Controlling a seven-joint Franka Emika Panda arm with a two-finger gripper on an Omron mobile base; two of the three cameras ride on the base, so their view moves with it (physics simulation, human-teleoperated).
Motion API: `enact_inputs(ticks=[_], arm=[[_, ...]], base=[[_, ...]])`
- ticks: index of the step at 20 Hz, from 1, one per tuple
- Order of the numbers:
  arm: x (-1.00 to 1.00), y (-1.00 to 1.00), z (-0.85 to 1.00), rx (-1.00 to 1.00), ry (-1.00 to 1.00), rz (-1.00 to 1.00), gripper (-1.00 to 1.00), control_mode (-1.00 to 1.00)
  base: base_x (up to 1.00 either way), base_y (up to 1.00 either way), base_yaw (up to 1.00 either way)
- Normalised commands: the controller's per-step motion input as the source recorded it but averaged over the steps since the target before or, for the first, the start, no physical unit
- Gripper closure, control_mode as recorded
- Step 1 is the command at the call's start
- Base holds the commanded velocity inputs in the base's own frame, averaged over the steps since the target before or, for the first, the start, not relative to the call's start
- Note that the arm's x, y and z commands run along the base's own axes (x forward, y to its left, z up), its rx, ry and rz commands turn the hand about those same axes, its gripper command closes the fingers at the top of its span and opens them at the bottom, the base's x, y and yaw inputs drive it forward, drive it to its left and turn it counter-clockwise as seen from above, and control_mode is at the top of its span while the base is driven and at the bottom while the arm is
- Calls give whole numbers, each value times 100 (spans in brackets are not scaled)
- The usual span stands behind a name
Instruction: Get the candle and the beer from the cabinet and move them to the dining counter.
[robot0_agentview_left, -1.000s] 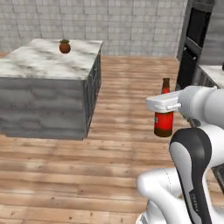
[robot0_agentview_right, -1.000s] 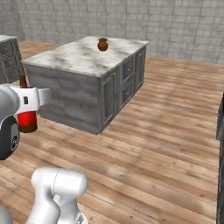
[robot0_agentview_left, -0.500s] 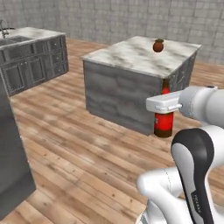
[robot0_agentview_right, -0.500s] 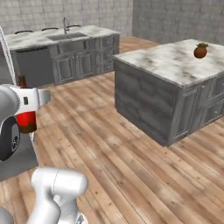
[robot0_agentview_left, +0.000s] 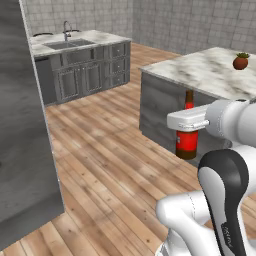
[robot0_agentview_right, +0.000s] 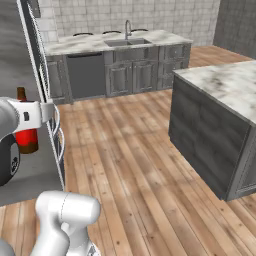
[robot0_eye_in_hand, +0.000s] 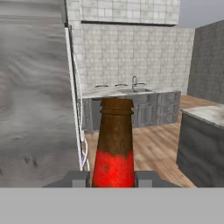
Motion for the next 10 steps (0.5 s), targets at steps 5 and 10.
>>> enact_inputs(ticks=[5,10], arm=[[0,0,0,0,0,0,100,100],[0,0,0,0,0,0,100,100]], base=[[100,-81,24],[100,-100,19]])
